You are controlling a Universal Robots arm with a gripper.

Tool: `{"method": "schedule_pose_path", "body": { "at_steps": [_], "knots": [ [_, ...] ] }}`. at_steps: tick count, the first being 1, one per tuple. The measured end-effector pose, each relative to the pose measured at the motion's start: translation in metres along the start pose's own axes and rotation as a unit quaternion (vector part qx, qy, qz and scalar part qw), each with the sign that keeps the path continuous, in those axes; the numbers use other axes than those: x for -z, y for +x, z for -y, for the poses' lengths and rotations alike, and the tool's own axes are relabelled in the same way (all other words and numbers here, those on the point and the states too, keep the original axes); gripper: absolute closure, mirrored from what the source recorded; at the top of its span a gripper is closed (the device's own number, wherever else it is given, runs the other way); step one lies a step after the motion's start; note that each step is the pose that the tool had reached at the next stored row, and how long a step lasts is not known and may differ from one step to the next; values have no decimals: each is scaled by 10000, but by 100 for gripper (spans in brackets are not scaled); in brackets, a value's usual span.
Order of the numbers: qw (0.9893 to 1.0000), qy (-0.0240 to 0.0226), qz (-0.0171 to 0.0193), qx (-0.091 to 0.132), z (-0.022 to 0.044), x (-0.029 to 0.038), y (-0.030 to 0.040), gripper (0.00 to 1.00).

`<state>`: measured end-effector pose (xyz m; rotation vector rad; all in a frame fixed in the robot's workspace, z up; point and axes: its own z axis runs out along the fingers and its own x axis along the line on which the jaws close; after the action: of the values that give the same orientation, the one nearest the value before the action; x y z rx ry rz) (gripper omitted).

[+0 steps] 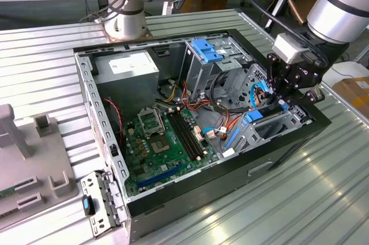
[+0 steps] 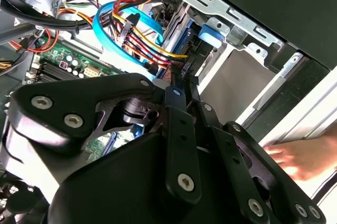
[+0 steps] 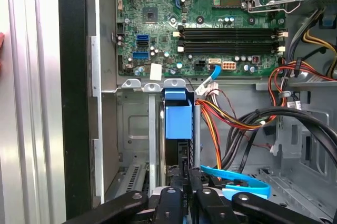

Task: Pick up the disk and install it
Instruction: 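Insert the first disk wire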

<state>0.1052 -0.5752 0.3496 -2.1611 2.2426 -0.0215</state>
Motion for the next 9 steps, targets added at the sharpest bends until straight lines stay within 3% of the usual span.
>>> {"method": "schedule_pose_path", "body": {
  "at_steps": [2, 6, 7, 9],
  "knots": [
    [10000, -1, 20, -1, 0, 0, 1, 83],
    [10000, -1, 28, -1, 0, 0, 1, 83],
    [10000, -2, 59, -3, -1, -1, 1, 83],
    [10000, -3, 61, -2, 0, -1, 1, 83]
  ]
}}
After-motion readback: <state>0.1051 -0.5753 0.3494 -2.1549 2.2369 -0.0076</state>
